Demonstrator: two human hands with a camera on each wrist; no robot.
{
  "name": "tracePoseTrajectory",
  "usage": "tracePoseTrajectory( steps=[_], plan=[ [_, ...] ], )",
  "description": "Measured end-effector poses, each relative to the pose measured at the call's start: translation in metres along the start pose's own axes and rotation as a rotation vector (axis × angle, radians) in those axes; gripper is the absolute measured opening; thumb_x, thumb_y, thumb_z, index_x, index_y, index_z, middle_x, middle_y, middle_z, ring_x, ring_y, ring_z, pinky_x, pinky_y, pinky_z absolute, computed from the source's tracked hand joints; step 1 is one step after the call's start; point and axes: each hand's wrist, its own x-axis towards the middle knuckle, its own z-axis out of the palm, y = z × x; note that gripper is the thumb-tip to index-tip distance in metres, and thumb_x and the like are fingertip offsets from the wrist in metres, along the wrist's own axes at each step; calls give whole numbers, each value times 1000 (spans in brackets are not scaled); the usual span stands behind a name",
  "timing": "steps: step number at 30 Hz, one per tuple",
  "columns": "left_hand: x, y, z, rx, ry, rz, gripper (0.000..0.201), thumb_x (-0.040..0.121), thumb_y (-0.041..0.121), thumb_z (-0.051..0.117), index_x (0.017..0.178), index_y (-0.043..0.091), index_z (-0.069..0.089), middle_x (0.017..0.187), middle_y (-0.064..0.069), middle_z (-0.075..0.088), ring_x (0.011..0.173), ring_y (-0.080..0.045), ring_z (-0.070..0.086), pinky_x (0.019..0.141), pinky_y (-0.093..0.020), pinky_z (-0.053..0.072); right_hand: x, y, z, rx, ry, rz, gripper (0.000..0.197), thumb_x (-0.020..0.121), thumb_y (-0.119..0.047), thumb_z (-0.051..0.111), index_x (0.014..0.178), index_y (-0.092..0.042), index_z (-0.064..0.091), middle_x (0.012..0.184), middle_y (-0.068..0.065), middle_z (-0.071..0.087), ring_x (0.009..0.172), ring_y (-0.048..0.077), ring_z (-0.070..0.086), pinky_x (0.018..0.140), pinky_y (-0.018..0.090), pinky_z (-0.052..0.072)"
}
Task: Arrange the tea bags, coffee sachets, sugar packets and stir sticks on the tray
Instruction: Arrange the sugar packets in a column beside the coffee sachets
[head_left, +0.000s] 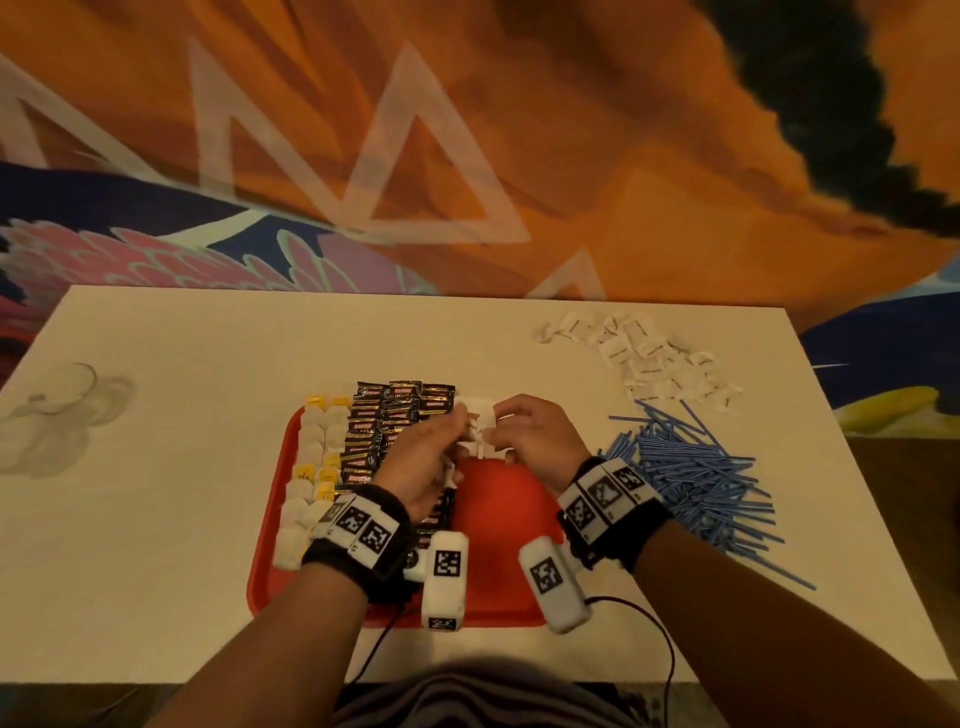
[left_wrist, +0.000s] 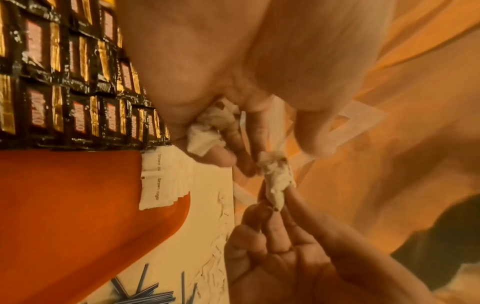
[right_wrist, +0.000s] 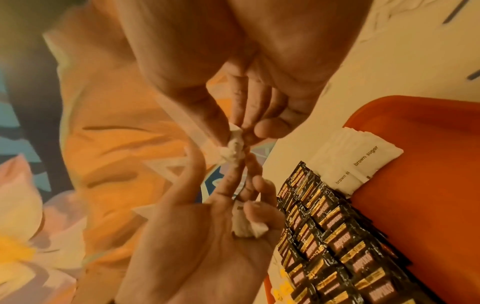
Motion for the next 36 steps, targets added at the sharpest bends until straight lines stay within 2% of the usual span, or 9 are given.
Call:
tracePoseTrajectory(
  steps=[3, 6, 11, 13, 16, 22, 28, 32, 36],
  plan=[
    [-7, 0, -1, 90, 6, 28, 19, 87, 24, 70, 100, 10, 70, 88, -3, 66, 74, -16, 53, 49, -23, 43, 1, 2, -3, 32, -22, 22, 17, 77, 0, 72, 81, -15, 65, 78, 8, 67, 69, 21, 59, 53, 26, 45],
    [-9, 2, 2, 88, 40, 44, 7, 89, 9, 70, 94, 11, 67, 88, -8, 66, 75, -19, 56, 48, -23, 43, 0, 4, -3, 32, -32, 30, 17, 78, 2, 69, 79, -14, 66, 77, 6, 65, 67, 17, 57, 50, 24, 43],
    [-9, 4, 6, 42, 120, 114, 21, 87, -7, 64, 98, 10, 62, 81, -6, 63, 66, -14, 57, 51, -24, 43, -5, 7, -9, 64, 28, 45, 18, 83, 4, 64, 75, -12, 64, 71, 6, 62, 59, 13, 55, 48, 23, 39],
    [-9, 4, 6, 28, 109, 124, 26, 87, -12, 61, 102, 10, 61, 83, -8, 63, 66, -15, 58, 51, -24, 43, -8, 8, -10, 71, 6, 18, 12, 80, -6, 74, 81, -14, 65, 77, 4, 65, 66, 12, 59, 54, 25, 43],
    [-9, 2, 8, 28, 67, 132, 36, 86, -17, 56, 109, 10, 60, 89, -9, 67, 67, -17, 59, 47, -22, 42, -11, 9, -4, 20, -54, -83, 22, 72, -10, 84, 87, -16, 69, 91, 4, 70, 82, 12, 66, 71, 28, 53],
    [-6, -3, 6, 90, 84, 120, 41, 85, -16, 62, 115, 11, 64, 69, 3, 49, 57, -11, 51, 48, -21, 42, -2, 16, -3, -24, 117, -94, 14, 79, -19, 78, 70, -29, 73, 80, -2, 74, 78, 14, 68, 74, 36, 55],
    [-2, -5, 3, 168, 130, 164, 37, 81, -10, 71, 110, 13, 67, 88, -14, 61, 64, -14, 60, 46, -24, 42, -1, 23, -1, 209, 202, -39, 8, 85, -12, 72, 88, -19, 71, 91, 5, 75, 77, 18, 68, 62, 30, 51],
    [3, -9, -2, 182, 175, 164, 35, 80, -8, 73, 106, 15, 67, 94, -14, 60, 72, -22, 57, 47, -25, 41, -4, 19, -4, 153, 8, 74, 18, 78, -11, 80, 92, -17, 69, 90, 6, 73, 71, 12, 64, 55, 23, 50],
    [3, -9, 0, 128, 186, 87, 21, 87, 2, 72, 106, 10, 69, 89, -7, 71, 65, -13, 59, 48, -23, 43, -1, 24, -5, 49, -19, 82, 17, 80, -6, 77, 95, -7, 70, 94, 14, 71, 68, 13, 59, 52, 21, 47]
  ],
)
